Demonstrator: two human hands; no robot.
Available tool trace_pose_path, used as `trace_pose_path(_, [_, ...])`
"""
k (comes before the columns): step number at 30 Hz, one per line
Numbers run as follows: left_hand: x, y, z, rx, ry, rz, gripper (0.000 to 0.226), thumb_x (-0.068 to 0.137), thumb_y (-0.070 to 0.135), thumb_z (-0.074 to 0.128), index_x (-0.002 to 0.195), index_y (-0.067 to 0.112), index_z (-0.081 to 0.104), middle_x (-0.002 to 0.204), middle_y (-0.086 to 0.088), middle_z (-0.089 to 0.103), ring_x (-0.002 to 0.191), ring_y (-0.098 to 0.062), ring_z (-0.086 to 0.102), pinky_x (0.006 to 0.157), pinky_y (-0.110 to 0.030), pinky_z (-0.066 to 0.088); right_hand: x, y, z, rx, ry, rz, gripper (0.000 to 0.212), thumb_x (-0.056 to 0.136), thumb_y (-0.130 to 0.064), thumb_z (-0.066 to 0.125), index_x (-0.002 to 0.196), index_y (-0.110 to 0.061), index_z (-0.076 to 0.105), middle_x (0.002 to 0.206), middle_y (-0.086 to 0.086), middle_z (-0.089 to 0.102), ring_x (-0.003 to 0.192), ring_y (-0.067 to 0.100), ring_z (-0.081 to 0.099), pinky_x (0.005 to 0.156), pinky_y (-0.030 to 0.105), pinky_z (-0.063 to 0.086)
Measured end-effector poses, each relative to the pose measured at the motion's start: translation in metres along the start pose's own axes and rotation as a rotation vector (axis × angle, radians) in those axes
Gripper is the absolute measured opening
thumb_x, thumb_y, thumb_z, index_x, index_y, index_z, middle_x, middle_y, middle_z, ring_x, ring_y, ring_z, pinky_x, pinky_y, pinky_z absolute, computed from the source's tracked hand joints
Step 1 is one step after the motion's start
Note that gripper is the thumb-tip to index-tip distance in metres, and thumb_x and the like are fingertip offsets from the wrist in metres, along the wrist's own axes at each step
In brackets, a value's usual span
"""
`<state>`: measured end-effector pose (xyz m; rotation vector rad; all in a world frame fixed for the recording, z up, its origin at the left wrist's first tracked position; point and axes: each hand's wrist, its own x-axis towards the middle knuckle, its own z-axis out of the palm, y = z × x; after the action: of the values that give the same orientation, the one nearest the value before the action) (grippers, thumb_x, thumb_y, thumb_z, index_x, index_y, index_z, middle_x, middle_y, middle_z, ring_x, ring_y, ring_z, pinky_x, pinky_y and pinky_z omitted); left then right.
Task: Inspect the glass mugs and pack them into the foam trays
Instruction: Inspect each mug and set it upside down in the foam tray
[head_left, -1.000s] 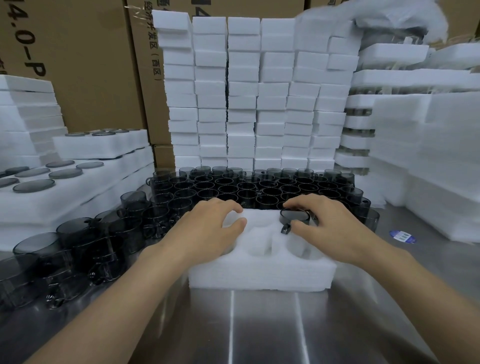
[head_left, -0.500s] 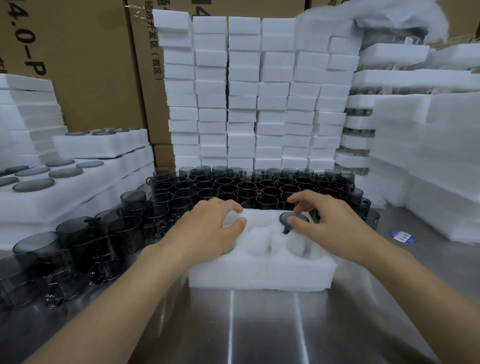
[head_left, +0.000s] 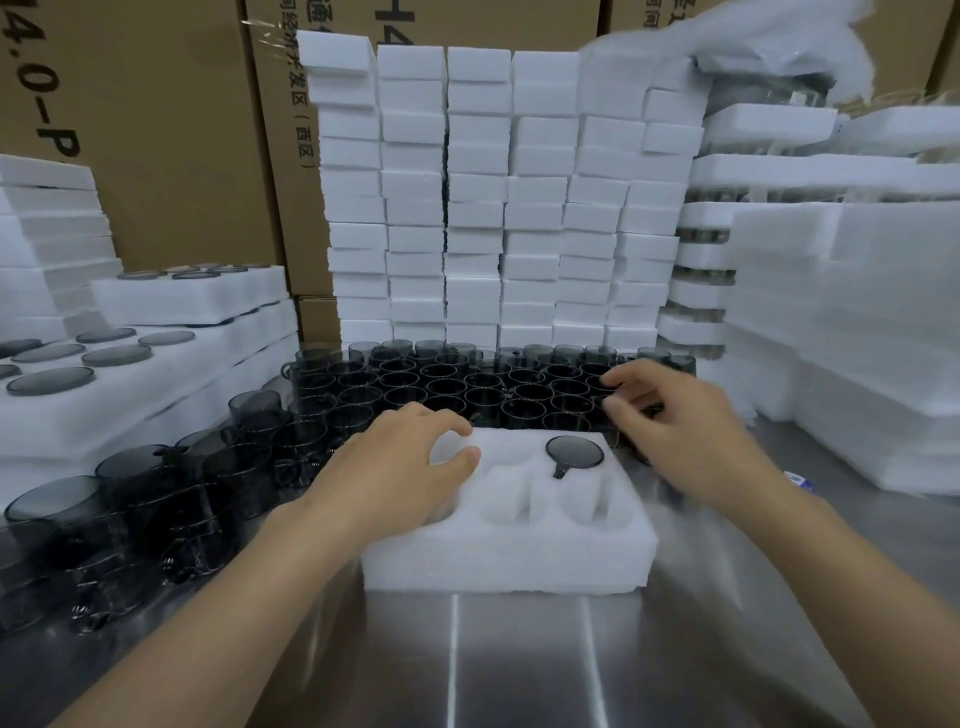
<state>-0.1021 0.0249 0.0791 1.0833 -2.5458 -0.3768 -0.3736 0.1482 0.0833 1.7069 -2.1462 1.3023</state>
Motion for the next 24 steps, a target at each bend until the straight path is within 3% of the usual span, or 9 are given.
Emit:
trace_pose_path(3, [-0.001,0.000,0.001,-0.002,-0.002,-0.001,0.043,0.105,0.065,0.045,0.144,0.049,0.053,0.151,0.017,0.048,0.142,-0.012,0.043,0.112,-0.046,0.045,0.009,0.017,-0.023,-0.065,0.191,0.096,0.016,0.097,-0.025,0.066,0.098,-0.040,0.069,0.087,-0.020,0.070,0.085,-0.003,0.064,0.078,0.028,0.052])
trace_pose_path(5, [-0.001,0.001,0.001,0.002,-0.005,0.000,0.043,0.105,0.064,0.044,0.145,0.049,0.052,0.153,0.017,0.047,0.144,-0.012,0.041,0.112,-0.046,0.044,0.010,0.028,-0.030,-0.118,0.209,0.159,0.020,0.095,-0.021,0.063,0.091,-0.040,0.067,0.083,-0.018,0.069,0.080,0.002,0.063,0.073,0.031,0.052])
trace_pose_path(10, [-0.001,0.002,0.001,0.000,-0.010,-0.001,0.042,0.106,0.063,0.044,0.146,0.049,0.051,0.157,0.017,0.045,0.148,-0.012,0.037,0.114,-0.046,0.042,0.008,0.030,-0.016,-0.240,0.054,0.127,0.018,0.096,-0.019,0.065,0.099,-0.034,0.075,0.084,-0.020,0.067,0.078,-0.002,0.059,0.069,0.031,0.046])
trace_pose_path(14, [-0.001,0.002,0.001,-0.023,-0.014,0.010,0.042,0.107,0.061,0.045,0.146,0.047,0.052,0.157,0.017,0.045,0.146,-0.010,0.038,0.114,-0.044,0.042,0.004,0.026,0.002,-0.290,-0.092,0.017,0.034,0.103,-0.015,0.060,0.128,-0.036,0.071,0.111,-0.012,0.064,0.091,0.010,0.059,0.085,0.040,0.054])
trace_pose_path(17, [-0.001,0.001,0.002,-0.034,-0.007,0.021,0.042,0.107,0.060,0.046,0.146,0.045,0.052,0.157,0.017,0.045,0.146,-0.010,0.038,0.114,-0.041,0.041,0.000,0.025,0.012,-0.350,-0.215,-0.026,0.048,0.107,-0.015,0.054,0.143,-0.048,0.059,0.124,-0.015,0.055,0.104,0.014,0.061,0.089,0.040,0.055])
trace_pose_path(22, [0.000,0.000,0.002,-0.038,0.011,0.032,0.041,0.106,0.058,0.048,0.144,0.044,0.054,0.154,0.019,0.047,0.143,-0.010,0.042,0.114,-0.041,0.042,-0.007,0.025,0.024,-0.344,-0.283,-0.032,0.037,0.109,-0.034,0.050,0.139,-0.054,0.055,0.118,-0.017,0.058,0.108,0.016,0.061,0.090,0.043,0.054])
trace_pose_path(24, [0.000,-0.001,0.001,-0.032,0.017,0.033,0.041,0.106,0.057,0.050,0.144,0.044,0.055,0.152,0.019,0.049,0.141,-0.009,0.045,0.115,-0.041,0.043,-0.008,0.024,0.027,-0.354,-0.279,-0.031,0.034,0.107,-0.032,0.050,0.134,-0.054,0.055,0.117,-0.018,0.061,0.107,0.014,0.061,0.088,0.043,0.054])
